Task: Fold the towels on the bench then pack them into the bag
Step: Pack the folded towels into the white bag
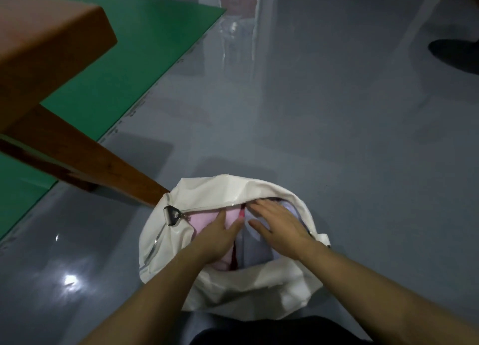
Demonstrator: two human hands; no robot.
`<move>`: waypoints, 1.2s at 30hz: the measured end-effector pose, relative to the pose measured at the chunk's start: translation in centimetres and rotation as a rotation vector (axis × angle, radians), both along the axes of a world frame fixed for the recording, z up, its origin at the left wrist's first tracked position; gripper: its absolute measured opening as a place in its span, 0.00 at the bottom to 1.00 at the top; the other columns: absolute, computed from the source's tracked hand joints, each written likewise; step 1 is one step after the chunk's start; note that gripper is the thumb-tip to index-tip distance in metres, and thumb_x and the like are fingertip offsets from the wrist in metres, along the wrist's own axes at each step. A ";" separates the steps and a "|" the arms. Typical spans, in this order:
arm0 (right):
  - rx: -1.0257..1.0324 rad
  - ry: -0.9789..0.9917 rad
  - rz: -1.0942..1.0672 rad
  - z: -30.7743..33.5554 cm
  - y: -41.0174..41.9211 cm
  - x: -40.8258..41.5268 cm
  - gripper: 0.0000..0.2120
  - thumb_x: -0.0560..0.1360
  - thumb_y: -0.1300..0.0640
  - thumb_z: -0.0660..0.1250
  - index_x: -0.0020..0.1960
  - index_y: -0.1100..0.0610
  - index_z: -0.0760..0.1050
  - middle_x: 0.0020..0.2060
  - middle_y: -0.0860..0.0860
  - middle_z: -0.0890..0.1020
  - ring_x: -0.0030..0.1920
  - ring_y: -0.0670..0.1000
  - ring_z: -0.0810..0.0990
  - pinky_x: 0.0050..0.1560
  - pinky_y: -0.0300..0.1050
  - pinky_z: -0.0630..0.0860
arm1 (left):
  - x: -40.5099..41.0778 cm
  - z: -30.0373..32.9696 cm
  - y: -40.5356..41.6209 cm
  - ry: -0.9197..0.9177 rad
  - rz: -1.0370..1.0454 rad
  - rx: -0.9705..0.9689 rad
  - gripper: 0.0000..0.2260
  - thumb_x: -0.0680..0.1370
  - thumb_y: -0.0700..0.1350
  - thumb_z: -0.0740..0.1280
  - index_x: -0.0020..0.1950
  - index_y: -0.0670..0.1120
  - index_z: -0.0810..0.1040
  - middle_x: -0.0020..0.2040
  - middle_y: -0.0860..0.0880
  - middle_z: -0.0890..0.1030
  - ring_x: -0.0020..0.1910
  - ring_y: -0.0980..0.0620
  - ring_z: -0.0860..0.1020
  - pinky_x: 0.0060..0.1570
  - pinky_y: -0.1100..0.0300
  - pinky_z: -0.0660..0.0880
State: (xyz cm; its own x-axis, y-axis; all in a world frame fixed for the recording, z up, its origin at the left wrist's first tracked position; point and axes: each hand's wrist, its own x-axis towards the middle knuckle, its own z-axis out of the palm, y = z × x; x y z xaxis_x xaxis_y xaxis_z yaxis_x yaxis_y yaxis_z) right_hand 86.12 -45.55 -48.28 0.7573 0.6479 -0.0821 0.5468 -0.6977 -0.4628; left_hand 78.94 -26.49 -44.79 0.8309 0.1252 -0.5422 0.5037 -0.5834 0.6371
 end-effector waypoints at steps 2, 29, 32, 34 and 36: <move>0.054 -0.047 -0.022 2.2 -0.3 0.4 0.32 0.81 0.32 0.48 0.75 0.48 0.71 0.72 0.45 0.74 0.72 0.46 0.70 0.74 0.46 0.66 | 0.5 2.0 -0.4 -0.026 0.056 -0.085 0.31 0.82 0.64 0.57 0.82 0.52 0.56 0.78 0.45 0.67 0.75 0.43 0.68 0.71 0.49 0.66; 0.431 -0.327 0.445 40.5 30.7 -11.4 0.25 0.84 0.37 0.50 0.71 0.50 0.73 0.67 0.51 0.79 0.67 0.53 0.76 0.66 0.53 0.72 | -19.9 42.3 19.2 -0.932 0.536 0.581 0.18 0.84 0.56 0.60 0.67 0.47 0.78 0.65 0.49 0.81 0.62 0.51 0.78 0.63 0.56 0.72; 0.450 0.056 0.409 43.3 35.2 -15.0 0.28 0.85 0.39 0.51 0.69 0.59 0.74 0.65 0.57 0.79 0.65 0.57 0.77 0.66 0.52 0.72 | -24.5 44.8 23.6 -0.983 0.804 0.654 0.18 0.83 0.58 0.62 0.65 0.47 0.78 0.65 0.47 0.79 0.62 0.48 0.77 0.64 0.52 0.72; 0.407 0.258 0.384 44.2 37.8 -16.8 0.32 0.84 0.38 0.49 0.70 0.64 0.73 0.66 0.61 0.78 0.65 0.60 0.78 0.66 0.56 0.73 | -27.2 45.8 26.7 -0.958 1.039 0.675 0.22 0.81 0.59 0.64 0.67 0.46 0.76 0.68 0.42 0.75 0.66 0.43 0.75 0.69 0.47 0.69; 0.384 0.383 0.356 44.4 39.6 -18.0 0.35 0.83 0.35 0.50 0.73 0.63 0.70 0.70 0.60 0.76 0.66 0.61 0.77 0.67 0.57 0.73 | -29.7 46.0 28.8 -0.787 1.264 0.625 0.30 0.78 0.62 0.66 0.72 0.43 0.70 0.72 0.38 0.69 0.71 0.37 0.69 0.72 0.45 0.65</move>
State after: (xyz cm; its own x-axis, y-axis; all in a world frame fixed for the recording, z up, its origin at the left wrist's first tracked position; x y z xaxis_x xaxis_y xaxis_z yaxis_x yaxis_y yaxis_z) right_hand 68.10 -5.93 -3.89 0.4535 0.8911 -0.0162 0.4610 -0.2501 -0.8514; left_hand 49.20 2.28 1.22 0.0636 0.9372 0.3430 0.5194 -0.3245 0.7905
